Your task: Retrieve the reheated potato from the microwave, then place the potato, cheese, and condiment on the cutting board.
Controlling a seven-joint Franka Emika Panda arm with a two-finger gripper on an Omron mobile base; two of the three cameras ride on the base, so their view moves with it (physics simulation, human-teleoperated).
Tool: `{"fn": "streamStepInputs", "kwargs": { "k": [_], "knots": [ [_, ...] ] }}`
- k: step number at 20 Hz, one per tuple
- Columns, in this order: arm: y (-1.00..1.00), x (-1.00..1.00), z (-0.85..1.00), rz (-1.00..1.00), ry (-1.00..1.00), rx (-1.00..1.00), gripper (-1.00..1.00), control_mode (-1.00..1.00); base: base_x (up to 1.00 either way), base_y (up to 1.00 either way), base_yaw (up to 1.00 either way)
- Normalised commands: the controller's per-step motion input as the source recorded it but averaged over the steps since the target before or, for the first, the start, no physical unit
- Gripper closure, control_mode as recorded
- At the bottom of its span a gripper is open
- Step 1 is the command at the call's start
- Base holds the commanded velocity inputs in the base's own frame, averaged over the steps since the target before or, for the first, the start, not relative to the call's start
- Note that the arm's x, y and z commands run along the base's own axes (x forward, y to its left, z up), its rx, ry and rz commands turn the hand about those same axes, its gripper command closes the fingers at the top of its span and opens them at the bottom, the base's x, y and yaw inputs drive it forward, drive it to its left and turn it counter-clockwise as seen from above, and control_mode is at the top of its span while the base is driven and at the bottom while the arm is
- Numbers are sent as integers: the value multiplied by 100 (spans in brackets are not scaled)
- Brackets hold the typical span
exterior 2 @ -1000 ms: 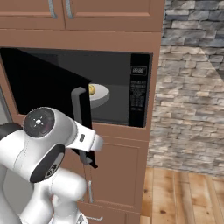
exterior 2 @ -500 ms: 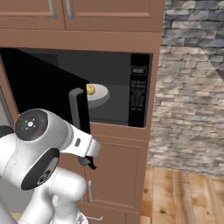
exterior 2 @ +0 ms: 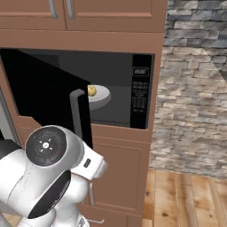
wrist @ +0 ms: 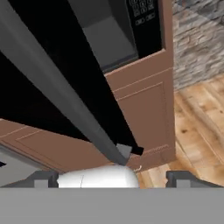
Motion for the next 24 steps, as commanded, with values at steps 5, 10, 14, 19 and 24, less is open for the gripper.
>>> {"fn": "streamStepInputs", "kwargs": {
  "k": [5, 10, 14, 19, 24],
  "knots": [
    [-43, 0, 2, -4, 2, 40, -100, -100, 0, 0, 0],
    [-9, 18, 0, -13, 1, 43, -100, -100, 0, 0, 0],
    [-6, 29, 0, -9, 0, 38, -100, -100, 0, 0, 0],
    [0, 41, -9, -1, 0, 36, -100, -100, 0, 0, 0],
    [-4, 44, -14, 0, 0, 15, -100, -100, 0, 0, 0]
  ]
}}
